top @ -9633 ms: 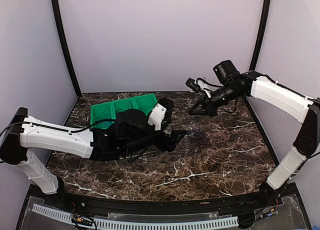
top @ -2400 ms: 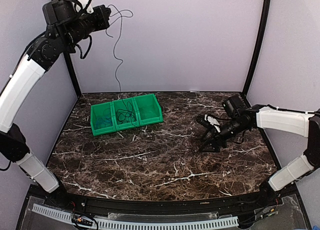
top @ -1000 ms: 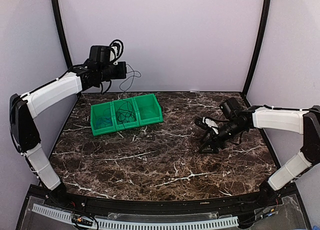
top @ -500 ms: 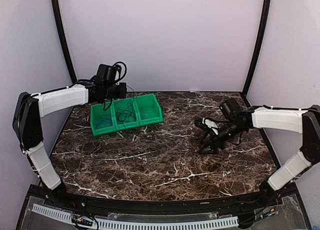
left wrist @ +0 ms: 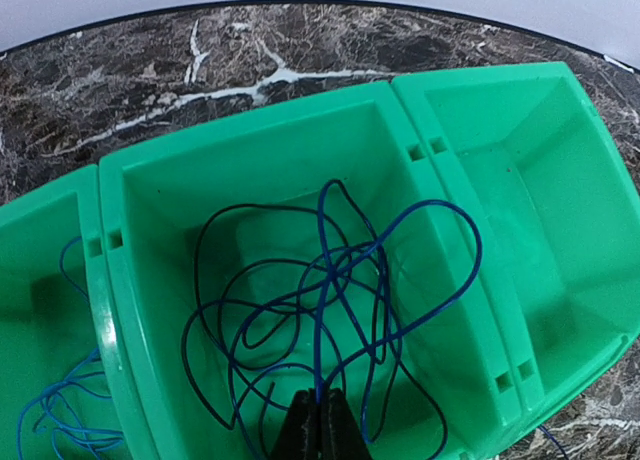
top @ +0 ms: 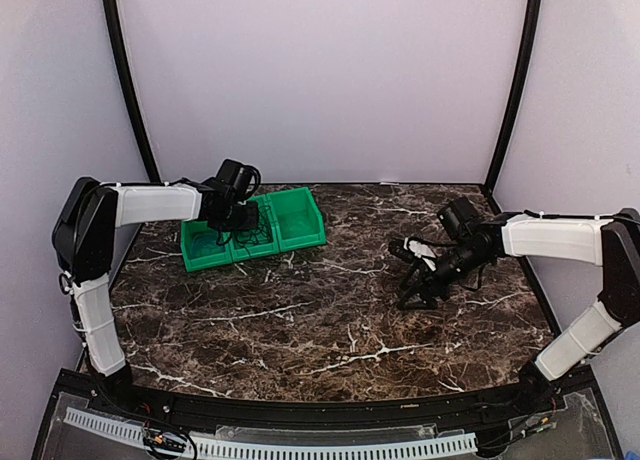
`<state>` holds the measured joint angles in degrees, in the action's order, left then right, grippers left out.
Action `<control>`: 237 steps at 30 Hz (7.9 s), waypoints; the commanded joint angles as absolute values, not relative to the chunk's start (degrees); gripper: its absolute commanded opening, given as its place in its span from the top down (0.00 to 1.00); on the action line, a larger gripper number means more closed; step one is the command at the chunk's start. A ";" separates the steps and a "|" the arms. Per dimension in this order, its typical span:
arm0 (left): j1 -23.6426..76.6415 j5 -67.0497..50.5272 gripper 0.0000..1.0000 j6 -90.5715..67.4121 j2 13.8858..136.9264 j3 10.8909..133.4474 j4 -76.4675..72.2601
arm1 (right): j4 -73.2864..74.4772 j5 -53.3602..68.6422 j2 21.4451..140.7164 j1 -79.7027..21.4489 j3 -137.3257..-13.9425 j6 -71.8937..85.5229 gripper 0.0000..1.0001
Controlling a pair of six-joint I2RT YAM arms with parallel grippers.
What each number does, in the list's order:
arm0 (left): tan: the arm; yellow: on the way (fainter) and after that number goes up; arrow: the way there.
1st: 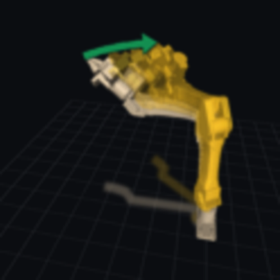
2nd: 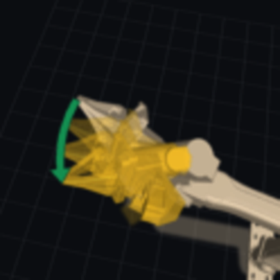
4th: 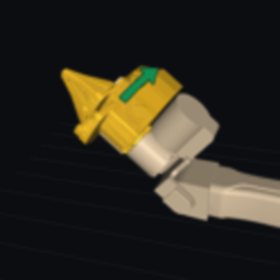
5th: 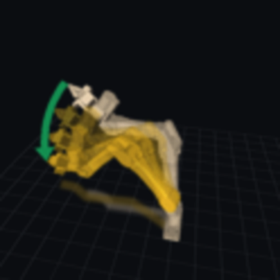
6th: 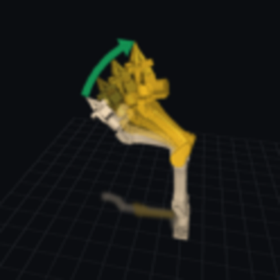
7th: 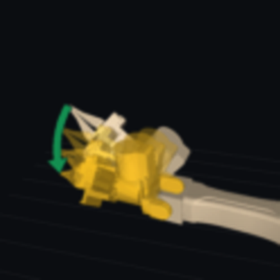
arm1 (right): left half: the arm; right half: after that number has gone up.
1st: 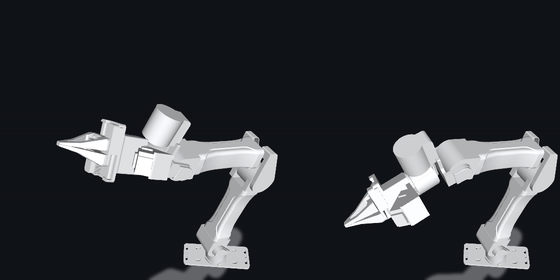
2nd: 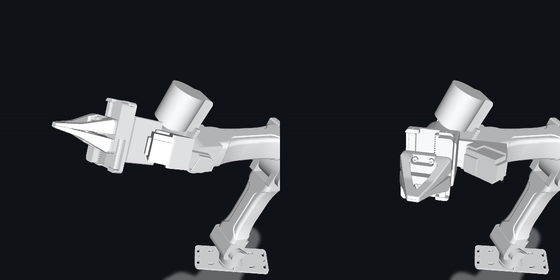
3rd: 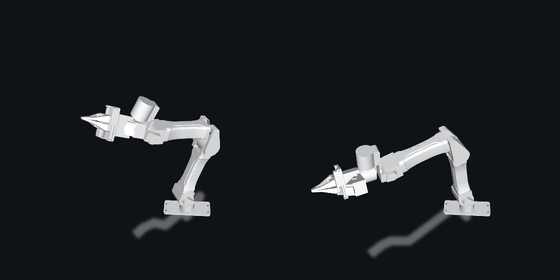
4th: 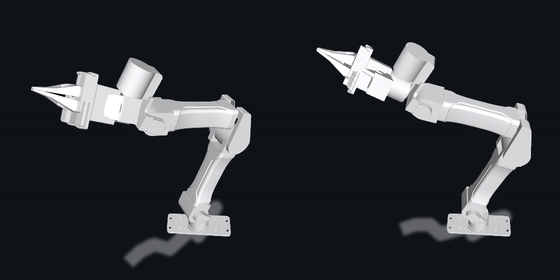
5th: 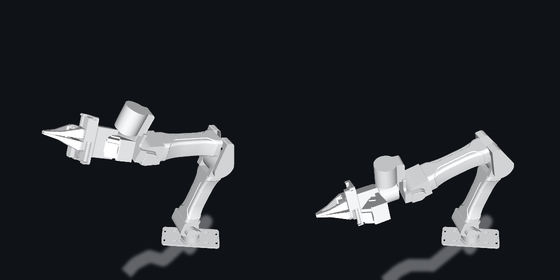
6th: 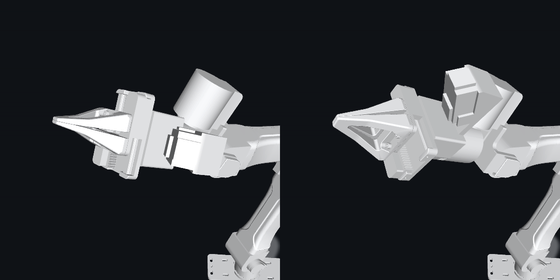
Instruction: Untangle the cables
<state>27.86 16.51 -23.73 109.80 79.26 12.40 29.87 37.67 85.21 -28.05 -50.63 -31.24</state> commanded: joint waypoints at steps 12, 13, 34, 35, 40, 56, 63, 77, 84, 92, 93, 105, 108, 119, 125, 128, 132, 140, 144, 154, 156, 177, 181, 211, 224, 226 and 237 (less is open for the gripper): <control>27.51 16.21 1.00 -27.30 108.54 80.41 18.43 | 30.13 37.35 86.22 -27.81 -50.80 -32.13 0.28; 27.51 16.16 1.00 -27.32 107.18 79.85 18.69 | 30.14 37.35 86.30 -27.86 -50.87 -32.15 0.28; 38.14 5.30 0.51 -15.60 91.44 66.75 7.29 | 30.68 36.15 86.63 -27.95 -51.28 -32.94 0.28; 39.92 5.03 0.50 -14.14 92.08 66.77 7.03 | 30.72 35.96 86.68 -27.95 -51.32 -33.00 0.28; 42.29 4.61 0.30 -13.86 98.67 68.73 7.30 | 30.77 35.37 86.28 -27.90 -51.25 -33.22 0.28; 42.61 4.96 0.65 -16.12 112.99 76.85 10.34 | 31.02 34.54 86.20 -27.94 -51.15 -33.62 0.28; 42.58 5.53 0.76 -16.44 113.29 78.23 13.25 | 31.12 34.45 86.65 -27.89 -51.24 -33.82 0.28; 42.62 3.07 0.86 -15.55 116.08 79.73 14.76 | 31.26 34.28 86.76 -27.93 -51.33 -33.98 0.28; 42.63 6.36 1.00 -13.66 114.08 84.72 21.54 | 31.25 34.11 86.83 -27.94 -51.33 -34.07 0.28; 41.76 12.47 1.00 -8.33 106.19 88.79 23.57 | 31.22 34.16 87.09 -27.97 -51.44 -34.05 0.28; 41.03 13.09 1.00 -7.90 105.52 89.39 23.82 | 31.28 34.11 87.10 -28.02 -51.50 -34.03 0.28; 33.28 15.04 1.00 -4.61 100.36 97.35 18.05 | 31.25 33.27 86.87 -27.96 -51.31 -34.07 0.28; 32.55 16.94 1.00 -4.76 99.53 96.44 15.13 | 31.20 33.06 86.97 -27.97 -51.33 -34.06 0.28; 31.47 16.52 1.00 -7.81 102.18 90.13 10.89 | 31.26 32.80 87.10 -27.99 -51.24 -34.11 0.28; 30.93 16.42 1.00 -9.14 104.92 87.95 9.62 | 31.21 32.61 87.21 -28.01 -51.20 -34.20 0.28; 30.51 16.39 1.00 -9.99 105.73 86.63 8.99 | 31.20 32.43 87.14 -28.01 -51.15 -34.29 0.28; 29.69 15.68 1.00 -11.43 107.10 84.31 7.76 | 31.29 32.43 87.34 -28.02 -51.15 -34.41 0.28; 27.77 14.12 1.00 -13.21 111.90 82.34 5.38 | 31.39 32.35 87.22 -27.99 -51.15 -34.45 0.28; 26.59 13.27 1.00 -14.47 114.22 81.57 5.14 | 31.38 32.30 87.19 -28.02 -51.09 -34.52 0.28; 25.93 11.68 1.00 -15.35 115.38 80.03 7.16 | 31.56 32.30 87.62 -28.03 -51.24 -34.64 0.28; 25.93 11.00 1.00 -15.44 115.06 80.73 8.42 | 31.59 32.26 87.54 -28.04 -51.24 -34.63 0.28; 26.06 11.22 0.52 -18.94 94.89 72.13 13.73 | 31.91 32.12 87.89 -28.21 -51.43 -34.89 0.28; 26.73 7.62 0.52 -20.06 91.66 65.84 10.84 | 31.91 32.17 88.09 -28.34 -51.55 -34.90 0.28; 32.93 26.43 0.45 -32.60 95.02 64.75 14.71 | 32.17 30.68 88.42 -29.22 -51.50 -35.25 0.28; 28.05 23.51 0.50 -34.03 104.13 71.85 15.52 | 32.27 30.32 88.06 -29.19 -51.33 -35.18 0.28; 27.69 23.44 0.55 -33.92 105.02 72.46 15.93 | 32.27 30.32 88.14 -29.18 -51.33 -35.16 0.28; 27.60 23.30 0.91 -35.40 102.37 69.38 16.70 | 32.36 30.37 88.22 -29.23 -51.39 -35.26 0.28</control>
